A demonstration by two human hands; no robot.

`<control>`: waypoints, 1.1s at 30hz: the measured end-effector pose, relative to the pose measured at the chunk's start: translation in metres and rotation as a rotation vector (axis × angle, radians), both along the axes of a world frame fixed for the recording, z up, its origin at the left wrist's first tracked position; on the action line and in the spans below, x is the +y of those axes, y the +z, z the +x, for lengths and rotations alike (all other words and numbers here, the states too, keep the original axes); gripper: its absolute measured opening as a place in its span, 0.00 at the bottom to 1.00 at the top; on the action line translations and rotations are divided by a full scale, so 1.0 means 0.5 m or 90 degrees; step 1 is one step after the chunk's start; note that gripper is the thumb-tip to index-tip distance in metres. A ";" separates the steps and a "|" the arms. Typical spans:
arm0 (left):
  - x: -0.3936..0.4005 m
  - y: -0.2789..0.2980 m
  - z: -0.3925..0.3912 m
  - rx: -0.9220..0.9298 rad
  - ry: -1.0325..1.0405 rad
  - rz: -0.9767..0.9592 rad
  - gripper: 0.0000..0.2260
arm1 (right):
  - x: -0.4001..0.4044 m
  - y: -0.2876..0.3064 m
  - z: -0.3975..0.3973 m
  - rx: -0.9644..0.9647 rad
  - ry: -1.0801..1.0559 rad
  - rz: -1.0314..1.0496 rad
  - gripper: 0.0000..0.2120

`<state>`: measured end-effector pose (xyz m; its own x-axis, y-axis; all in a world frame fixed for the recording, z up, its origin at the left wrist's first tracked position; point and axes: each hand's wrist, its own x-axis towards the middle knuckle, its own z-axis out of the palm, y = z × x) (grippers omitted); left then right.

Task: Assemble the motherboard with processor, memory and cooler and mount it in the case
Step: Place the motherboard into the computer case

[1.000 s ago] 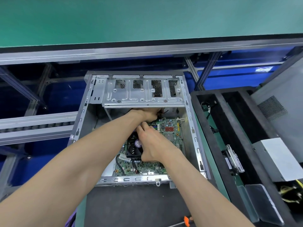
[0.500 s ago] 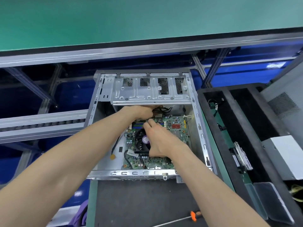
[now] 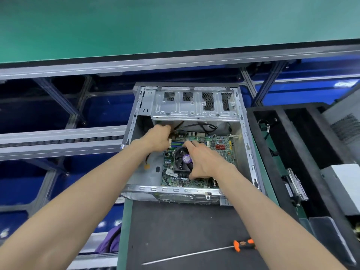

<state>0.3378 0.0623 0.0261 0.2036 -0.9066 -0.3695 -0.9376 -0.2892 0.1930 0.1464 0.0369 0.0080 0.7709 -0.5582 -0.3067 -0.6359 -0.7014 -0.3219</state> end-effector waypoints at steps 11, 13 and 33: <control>0.011 -0.045 -0.013 0.154 0.072 0.014 0.24 | -0.007 0.017 0.003 0.005 -0.033 0.044 0.52; 0.012 -0.049 -0.014 0.177 0.084 0.016 0.24 | -0.007 0.016 0.002 -0.006 -0.039 0.049 0.51; 0.007 -0.066 -0.010 0.159 0.094 -0.022 0.20 | -0.008 0.020 0.003 -0.023 -0.043 0.042 0.48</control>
<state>0.3329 0.0660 -0.0071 0.2407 -0.8872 -0.3937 -0.8079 -0.4079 0.4254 0.1478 0.0331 0.0179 0.7432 -0.5889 -0.3177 -0.6685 -0.6332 -0.3901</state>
